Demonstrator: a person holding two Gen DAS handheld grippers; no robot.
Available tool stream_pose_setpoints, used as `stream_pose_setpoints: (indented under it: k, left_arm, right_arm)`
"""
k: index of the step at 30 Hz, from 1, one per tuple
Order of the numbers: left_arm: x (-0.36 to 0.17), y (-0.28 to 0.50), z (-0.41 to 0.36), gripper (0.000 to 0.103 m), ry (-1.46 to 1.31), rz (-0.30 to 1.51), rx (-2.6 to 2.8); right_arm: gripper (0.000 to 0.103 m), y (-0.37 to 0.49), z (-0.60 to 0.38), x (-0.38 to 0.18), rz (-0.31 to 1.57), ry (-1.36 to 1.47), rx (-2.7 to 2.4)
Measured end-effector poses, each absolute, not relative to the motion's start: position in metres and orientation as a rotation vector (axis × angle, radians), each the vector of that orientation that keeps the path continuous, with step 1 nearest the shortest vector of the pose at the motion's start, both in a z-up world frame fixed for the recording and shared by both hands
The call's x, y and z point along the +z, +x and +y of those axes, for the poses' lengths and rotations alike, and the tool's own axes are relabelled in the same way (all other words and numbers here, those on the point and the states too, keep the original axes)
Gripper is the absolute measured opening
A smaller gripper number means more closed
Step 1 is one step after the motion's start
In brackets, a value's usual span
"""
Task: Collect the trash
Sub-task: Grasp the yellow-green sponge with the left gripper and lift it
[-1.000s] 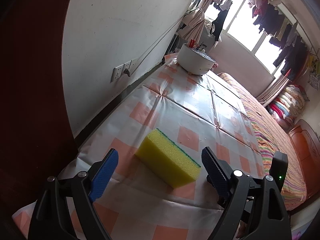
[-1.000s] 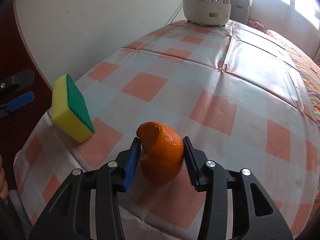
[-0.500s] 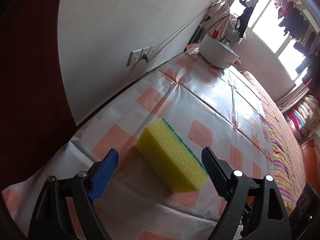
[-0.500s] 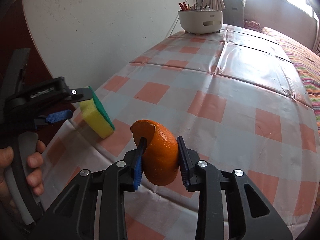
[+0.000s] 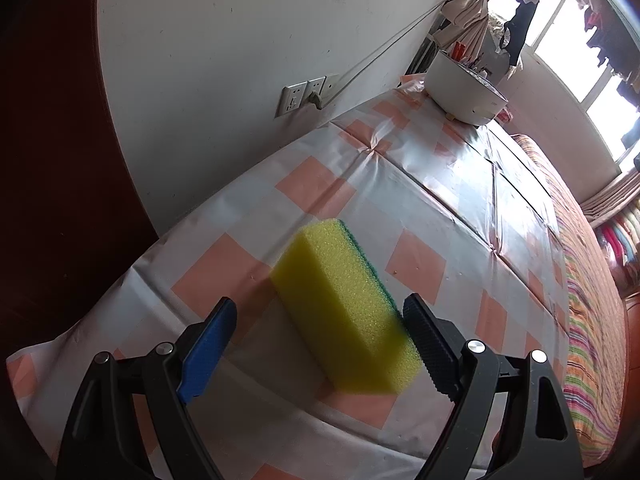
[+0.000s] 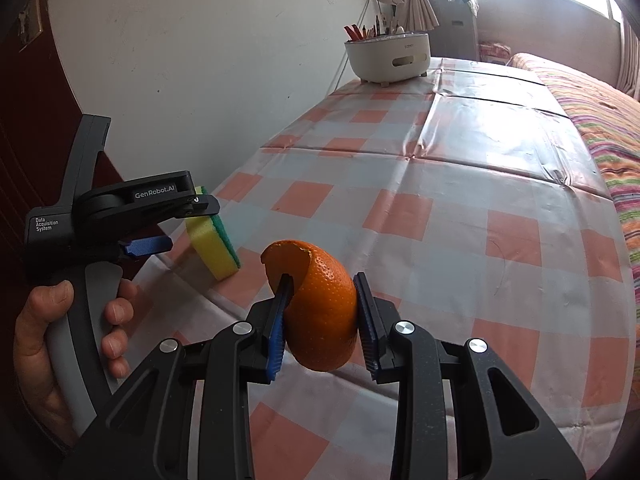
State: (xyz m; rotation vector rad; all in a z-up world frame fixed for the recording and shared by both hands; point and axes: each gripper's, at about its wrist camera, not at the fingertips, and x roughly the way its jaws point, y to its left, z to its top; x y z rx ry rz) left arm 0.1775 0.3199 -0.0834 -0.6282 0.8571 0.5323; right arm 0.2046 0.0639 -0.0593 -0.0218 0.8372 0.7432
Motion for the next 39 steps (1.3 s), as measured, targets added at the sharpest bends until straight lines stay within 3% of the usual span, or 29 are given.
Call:
stream_pose_setpoints:
  k: [7,25,39]
  left_arm:
    - [-0.066,0.164,0.322,0.083,-0.634,0.748,0.566]
    - [-0.102,0.187,0.321,0.083,-0.672,0.939,0.554]
    - [-0.099,0.186,0.323,0.08,-0.603,0.917,0.507]
  right_arm:
    - [0.03,0.2,0.06,-0.058,0.829,-0.017,0.737]
    - [0.03,0.198,0.053,-0.055,0.818,0.002,0.743]
    - [0.03,0.182,0.03,-0.048,0.787,0.022,0.717]
